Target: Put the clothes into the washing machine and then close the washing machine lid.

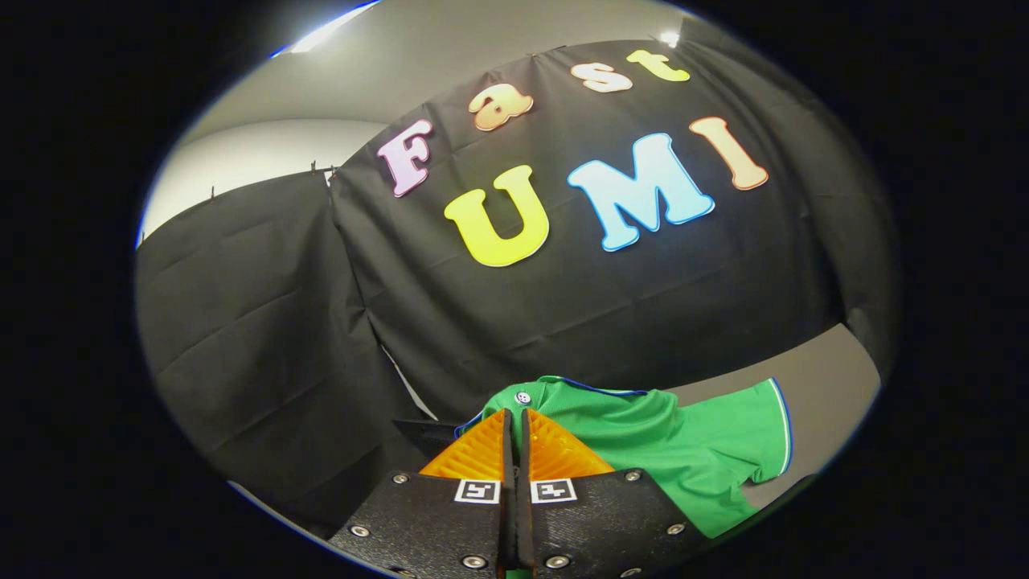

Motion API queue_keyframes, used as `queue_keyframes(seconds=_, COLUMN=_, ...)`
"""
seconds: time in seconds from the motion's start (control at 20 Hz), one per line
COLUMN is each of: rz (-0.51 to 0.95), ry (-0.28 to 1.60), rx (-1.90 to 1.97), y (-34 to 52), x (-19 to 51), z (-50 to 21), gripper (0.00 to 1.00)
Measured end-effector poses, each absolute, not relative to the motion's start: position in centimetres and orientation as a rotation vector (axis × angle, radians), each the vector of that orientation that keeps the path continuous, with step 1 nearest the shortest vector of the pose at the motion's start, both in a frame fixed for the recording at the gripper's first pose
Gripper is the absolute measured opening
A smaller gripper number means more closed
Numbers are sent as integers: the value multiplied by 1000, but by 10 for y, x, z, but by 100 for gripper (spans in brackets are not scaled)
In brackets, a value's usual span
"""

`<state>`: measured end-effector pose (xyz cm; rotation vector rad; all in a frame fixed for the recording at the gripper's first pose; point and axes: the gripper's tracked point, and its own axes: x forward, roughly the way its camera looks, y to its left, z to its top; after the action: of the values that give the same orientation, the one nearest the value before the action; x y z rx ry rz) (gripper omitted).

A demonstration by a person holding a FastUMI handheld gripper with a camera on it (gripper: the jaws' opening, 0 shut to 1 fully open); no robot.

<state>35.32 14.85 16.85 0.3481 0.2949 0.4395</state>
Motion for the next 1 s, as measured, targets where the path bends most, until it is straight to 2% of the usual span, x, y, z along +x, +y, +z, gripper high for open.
queue_keyframes(seconds=0.55, rz=539, ry=330, rx=320, y=259, x=350, z=153, gripper=0)
queue_keyframes(seconds=1.0, rz=580, ry=403, rx=303, y=333, x=347, z=112, gripper=0)
